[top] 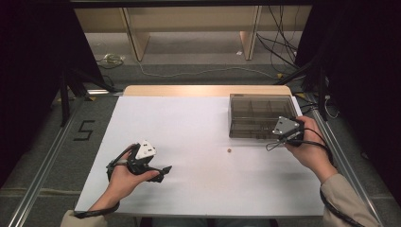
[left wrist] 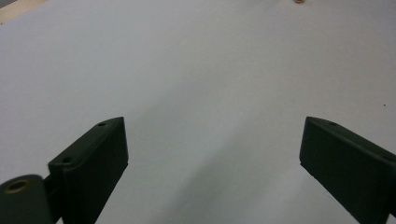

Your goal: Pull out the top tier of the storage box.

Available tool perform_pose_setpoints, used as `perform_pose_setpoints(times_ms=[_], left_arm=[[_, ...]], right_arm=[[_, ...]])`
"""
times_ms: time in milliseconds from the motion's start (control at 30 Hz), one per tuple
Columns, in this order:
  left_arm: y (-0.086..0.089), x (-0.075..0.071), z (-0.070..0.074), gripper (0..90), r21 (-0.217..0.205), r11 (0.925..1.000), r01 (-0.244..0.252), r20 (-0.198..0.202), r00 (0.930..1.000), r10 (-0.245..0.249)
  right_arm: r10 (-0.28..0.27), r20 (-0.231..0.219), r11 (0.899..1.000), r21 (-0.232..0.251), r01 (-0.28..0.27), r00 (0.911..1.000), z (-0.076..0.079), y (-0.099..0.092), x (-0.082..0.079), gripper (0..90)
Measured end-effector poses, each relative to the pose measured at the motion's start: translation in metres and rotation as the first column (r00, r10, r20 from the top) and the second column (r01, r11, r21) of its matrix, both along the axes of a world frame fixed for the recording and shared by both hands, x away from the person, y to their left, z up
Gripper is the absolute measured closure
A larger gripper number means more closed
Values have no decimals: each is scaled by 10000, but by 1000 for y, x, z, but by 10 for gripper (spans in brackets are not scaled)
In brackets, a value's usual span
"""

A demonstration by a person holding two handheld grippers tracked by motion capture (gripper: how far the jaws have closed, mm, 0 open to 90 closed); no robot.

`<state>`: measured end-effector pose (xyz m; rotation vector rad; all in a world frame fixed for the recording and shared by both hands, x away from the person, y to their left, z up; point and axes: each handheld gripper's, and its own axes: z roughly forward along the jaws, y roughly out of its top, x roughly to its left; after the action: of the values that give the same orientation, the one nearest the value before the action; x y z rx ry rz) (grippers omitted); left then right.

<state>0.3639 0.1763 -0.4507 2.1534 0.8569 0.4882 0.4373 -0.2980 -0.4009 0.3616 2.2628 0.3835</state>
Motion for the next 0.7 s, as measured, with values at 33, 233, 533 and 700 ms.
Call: perform_pose_setpoints(times_ms=[33, 233, 533, 700], left_arm=[[0, 0, 0, 80, -2, 10000, 12, 9, 10000, -12], [0, 0, 0, 92, -11, 10000, 33, 29, 10000, -32], [0, 0, 0, 106, -105, 9999, 29, 72, 10000, -28], [0, 0, 0, 114, -91, 10000, 36, 77, 10000, -36]], right_arm=[[-11, -65, 10000, 29, 11, 10000, 0, 0, 1, 592], [132, -500, 9999, -45, -134, 9987, 2, -5, 9, 619], [587, -1350, 9978, -213, -622, 9891, 3, -9, 20, 680], [798, -1617, 9955, -382, -870, 9836, 7, -10, 24, 761]])
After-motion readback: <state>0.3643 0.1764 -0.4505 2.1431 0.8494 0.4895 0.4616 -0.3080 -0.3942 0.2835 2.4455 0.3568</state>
